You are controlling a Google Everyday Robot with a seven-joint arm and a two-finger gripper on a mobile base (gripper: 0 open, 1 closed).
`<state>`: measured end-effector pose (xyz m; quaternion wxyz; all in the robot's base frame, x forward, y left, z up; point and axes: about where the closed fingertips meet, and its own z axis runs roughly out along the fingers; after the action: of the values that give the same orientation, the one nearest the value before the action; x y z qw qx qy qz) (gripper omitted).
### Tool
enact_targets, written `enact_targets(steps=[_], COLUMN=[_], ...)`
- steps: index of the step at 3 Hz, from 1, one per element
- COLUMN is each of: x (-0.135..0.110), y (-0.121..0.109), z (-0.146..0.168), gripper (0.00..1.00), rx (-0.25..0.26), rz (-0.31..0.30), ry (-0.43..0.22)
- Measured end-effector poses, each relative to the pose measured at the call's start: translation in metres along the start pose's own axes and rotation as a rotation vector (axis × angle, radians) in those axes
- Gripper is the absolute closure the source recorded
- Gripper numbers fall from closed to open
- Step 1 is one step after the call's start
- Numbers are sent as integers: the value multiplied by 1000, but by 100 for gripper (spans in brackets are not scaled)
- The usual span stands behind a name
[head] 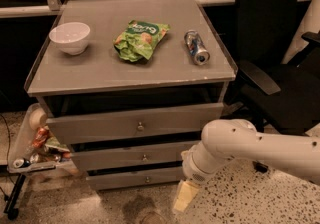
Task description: Open bottom drawer
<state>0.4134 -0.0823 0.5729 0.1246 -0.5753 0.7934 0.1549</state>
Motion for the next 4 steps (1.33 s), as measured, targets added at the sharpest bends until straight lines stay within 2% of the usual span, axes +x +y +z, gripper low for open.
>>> enact_targets(steps=[2,3,4], x=[29,29,30], y=[-62,-62,-58], z=[112,112,128], gripper=[0,0,0], rx=[18,17,3], rz=[-18,-18,-11], ry=[-13,-13,-42])
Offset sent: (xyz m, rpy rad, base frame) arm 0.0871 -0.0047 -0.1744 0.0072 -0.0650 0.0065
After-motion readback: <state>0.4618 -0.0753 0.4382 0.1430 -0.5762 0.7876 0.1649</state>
